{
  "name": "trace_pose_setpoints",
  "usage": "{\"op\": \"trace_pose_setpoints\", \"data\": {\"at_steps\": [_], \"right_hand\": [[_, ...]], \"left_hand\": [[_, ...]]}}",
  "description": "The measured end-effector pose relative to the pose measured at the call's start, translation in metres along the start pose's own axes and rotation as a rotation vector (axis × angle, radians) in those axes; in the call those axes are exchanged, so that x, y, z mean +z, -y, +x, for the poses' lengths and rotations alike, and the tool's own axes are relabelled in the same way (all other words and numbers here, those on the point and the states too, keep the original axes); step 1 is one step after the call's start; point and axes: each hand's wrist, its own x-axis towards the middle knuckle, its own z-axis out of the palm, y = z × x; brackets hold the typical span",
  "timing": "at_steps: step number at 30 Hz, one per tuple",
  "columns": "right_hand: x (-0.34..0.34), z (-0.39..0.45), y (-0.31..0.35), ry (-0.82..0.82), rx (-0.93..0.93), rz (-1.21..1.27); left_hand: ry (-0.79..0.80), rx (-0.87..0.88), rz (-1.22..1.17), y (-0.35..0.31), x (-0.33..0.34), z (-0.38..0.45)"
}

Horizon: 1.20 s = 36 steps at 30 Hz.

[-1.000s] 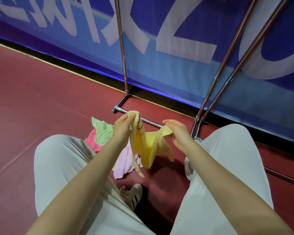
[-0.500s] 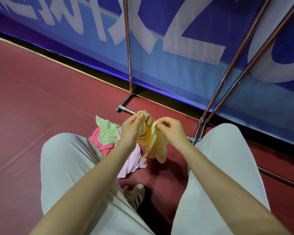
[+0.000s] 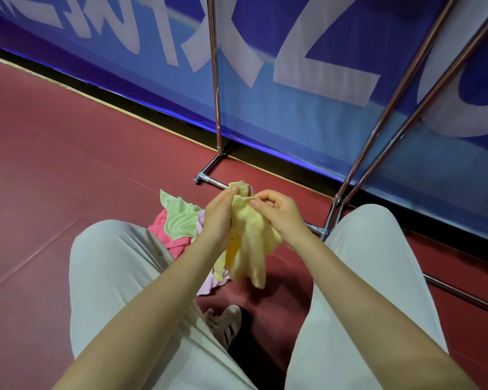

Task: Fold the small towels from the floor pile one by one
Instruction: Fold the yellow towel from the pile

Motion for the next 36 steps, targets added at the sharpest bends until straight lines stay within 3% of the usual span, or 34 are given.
{"op": "trace_pose_setpoints", "data": {"at_steps": [7,16,19,21,26,30,36], "right_hand": [[0.001,0.003,-0.003,-0.149,0.037,0.124],[-0.001,0.006,-0.01,-0.3,0.085,0.02],[-0.003,0.006,-0.009,-0.336,0.1,0.017],[-0.004,0.005,-0.008,-0.326,0.113,0.028],[0.0,0.004,-0.004,-0.176,0.1,0.092],[0.001,0.003,-0.005,-0.046,-0.057,-0.126],[0.0,-0.002,-0.019,0.044,-0.085,-0.262]], "left_hand": [[0.171,-0.044,-0.018,0.0,0.008,-0.006],[0.13,-0.089,0.007,0.014,0.02,-0.007],[0.171,-0.013,0.055,0.017,0.019,-0.009],[0.185,0.052,0.133,0.017,0.018,-0.01],[0.035,0.147,0.188,0.009,0.017,-0.009],[-0.03,0.215,0.221,-0.006,0.007,-0.004],[-0.146,0.289,0.253,-0.028,-0.015,-0.001]]}}
